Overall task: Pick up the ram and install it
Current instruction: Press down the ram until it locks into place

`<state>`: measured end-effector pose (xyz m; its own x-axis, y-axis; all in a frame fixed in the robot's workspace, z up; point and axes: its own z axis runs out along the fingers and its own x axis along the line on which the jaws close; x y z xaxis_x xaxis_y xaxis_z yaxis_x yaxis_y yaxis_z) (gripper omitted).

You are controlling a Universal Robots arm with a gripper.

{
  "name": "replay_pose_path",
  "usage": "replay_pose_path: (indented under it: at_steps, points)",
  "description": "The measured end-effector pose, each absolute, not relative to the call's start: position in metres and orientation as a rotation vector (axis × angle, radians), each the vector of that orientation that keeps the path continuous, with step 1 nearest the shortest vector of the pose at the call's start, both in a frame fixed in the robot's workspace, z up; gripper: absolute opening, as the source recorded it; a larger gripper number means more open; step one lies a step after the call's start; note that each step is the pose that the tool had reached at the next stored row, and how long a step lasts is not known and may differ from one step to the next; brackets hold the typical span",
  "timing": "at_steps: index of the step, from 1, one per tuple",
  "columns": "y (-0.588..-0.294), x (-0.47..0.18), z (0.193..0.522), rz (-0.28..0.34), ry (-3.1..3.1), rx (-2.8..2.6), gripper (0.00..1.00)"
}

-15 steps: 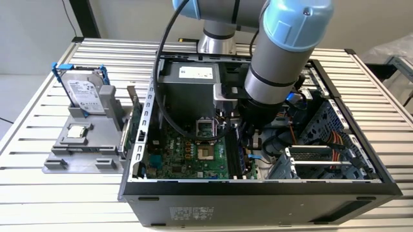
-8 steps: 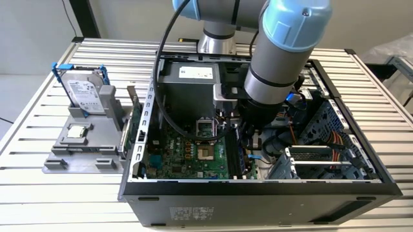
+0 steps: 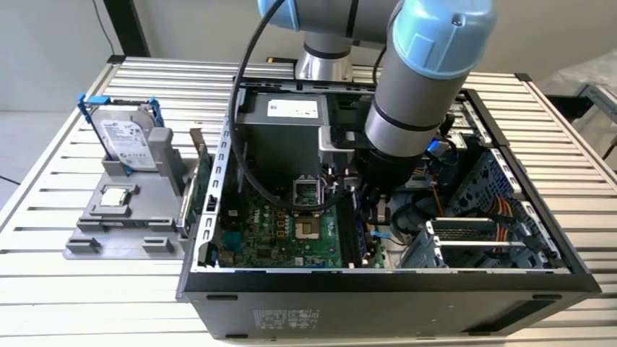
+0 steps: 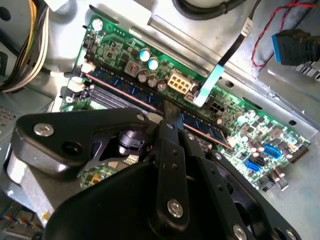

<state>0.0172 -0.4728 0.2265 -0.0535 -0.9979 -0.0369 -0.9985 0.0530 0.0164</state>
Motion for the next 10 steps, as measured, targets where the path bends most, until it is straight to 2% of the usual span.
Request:
replay_pose_path:
  at_steps: [10]
  points:
    - [-0.473,0.017,0.273,0.057,2.269,-2.152,0.0]
